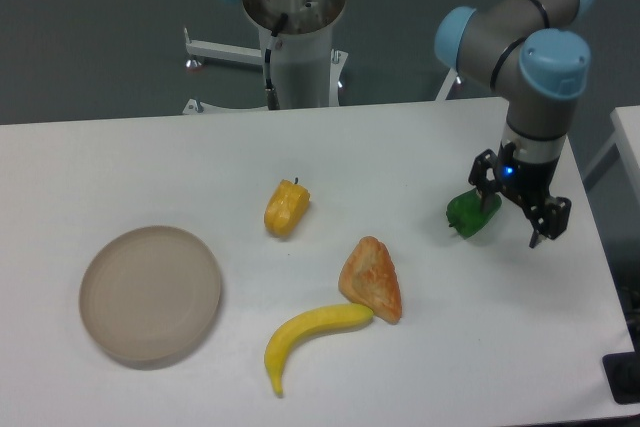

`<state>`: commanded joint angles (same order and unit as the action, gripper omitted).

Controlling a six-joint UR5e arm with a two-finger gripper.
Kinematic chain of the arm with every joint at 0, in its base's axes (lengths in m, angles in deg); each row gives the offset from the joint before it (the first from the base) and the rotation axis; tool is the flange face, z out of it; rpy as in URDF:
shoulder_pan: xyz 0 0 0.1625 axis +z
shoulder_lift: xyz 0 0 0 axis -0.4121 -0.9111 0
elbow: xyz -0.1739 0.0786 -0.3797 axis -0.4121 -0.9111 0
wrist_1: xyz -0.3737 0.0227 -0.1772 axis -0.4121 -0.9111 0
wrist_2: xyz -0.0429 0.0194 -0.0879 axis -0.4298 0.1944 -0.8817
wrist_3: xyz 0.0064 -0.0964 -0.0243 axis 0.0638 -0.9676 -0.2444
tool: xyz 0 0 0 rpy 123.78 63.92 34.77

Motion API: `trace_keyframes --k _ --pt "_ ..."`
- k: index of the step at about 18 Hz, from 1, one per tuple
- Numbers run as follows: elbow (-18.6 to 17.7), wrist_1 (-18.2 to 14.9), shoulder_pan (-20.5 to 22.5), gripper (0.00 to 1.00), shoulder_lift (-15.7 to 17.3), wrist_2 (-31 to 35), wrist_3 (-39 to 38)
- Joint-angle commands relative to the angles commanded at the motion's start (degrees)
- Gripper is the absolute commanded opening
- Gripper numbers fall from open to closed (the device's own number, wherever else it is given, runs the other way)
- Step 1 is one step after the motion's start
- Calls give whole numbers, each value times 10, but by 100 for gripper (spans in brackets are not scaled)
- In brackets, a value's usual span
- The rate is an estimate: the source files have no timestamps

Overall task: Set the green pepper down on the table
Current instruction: 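Open the gripper to release the green pepper and raise it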

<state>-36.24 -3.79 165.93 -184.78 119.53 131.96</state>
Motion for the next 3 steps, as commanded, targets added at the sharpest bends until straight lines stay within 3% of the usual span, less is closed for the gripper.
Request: trace_keyframes --k 3 --pt "11 3 -5 99 -11 4 -2"
